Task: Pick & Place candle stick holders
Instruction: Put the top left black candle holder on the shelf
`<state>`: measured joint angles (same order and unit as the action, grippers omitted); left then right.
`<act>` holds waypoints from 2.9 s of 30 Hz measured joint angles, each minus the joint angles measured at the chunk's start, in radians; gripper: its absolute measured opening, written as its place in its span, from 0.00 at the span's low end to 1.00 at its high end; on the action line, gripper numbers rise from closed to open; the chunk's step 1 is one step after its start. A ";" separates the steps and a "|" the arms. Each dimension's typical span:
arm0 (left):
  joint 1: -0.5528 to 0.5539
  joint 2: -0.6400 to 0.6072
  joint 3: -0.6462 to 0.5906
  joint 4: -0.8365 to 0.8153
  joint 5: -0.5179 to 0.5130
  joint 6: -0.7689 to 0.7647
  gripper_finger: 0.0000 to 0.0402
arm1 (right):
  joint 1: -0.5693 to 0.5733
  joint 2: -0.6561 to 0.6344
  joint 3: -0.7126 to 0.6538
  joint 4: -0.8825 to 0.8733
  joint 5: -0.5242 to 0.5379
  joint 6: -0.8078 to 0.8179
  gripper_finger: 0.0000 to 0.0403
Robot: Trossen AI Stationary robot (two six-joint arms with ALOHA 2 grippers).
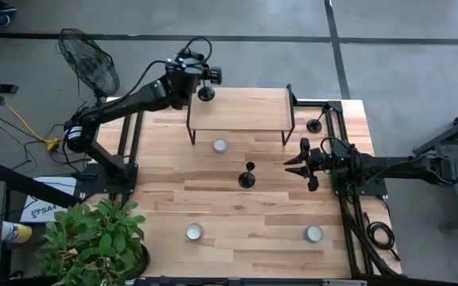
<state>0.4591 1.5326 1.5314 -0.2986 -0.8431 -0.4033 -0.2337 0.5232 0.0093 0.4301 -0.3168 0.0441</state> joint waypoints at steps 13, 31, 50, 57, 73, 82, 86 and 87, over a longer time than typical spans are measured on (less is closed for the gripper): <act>0.054 0.036 0.000 -0.022 0.030 -0.033 0.27 | 0.000 0.000 0.000 0.000 0.000 0.000 0.24; 0.061 0.064 -0.001 -0.022 -0.054 -0.051 0.27 | 0.000 0.000 0.000 0.000 0.000 0.000 0.24; 0.078 0.063 0.000 -0.065 -0.014 -0.100 0.29 | 0.000 0.000 0.000 0.000 0.000 0.000 0.24; 0.078 0.066 -0.002 -0.077 0.018 -0.091 0.32 | 0.000 0.000 0.000 0.000 0.000 0.000 0.24; 0.077 0.062 -0.002 -0.072 0.020 -0.020 0.33 | 0.000 0.000 0.000 0.000 0.000 0.000 0.24; 0.077 0.033 0.000 -0.088 0.056 0.014 0.33 | 0.000 0.000 0.000 0.000 0.000 0.000 0.24; 0.077 0.022 0.000 -0.112 0.074 0.017 0.33 | 0.000 0.000 0.000 0.000 0.000 0.000 0.24; 0.077 0.021 0.000 -0.114 0.074 0.017 0.34 | 0.000 0.000 0.000 0.000 0.000 0.000 0.24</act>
<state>0.5363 1.5535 1.5311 -0.4124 -0.7689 -0.3861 -0.2337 0.5232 0.0093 0.4297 -0.3168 0.0441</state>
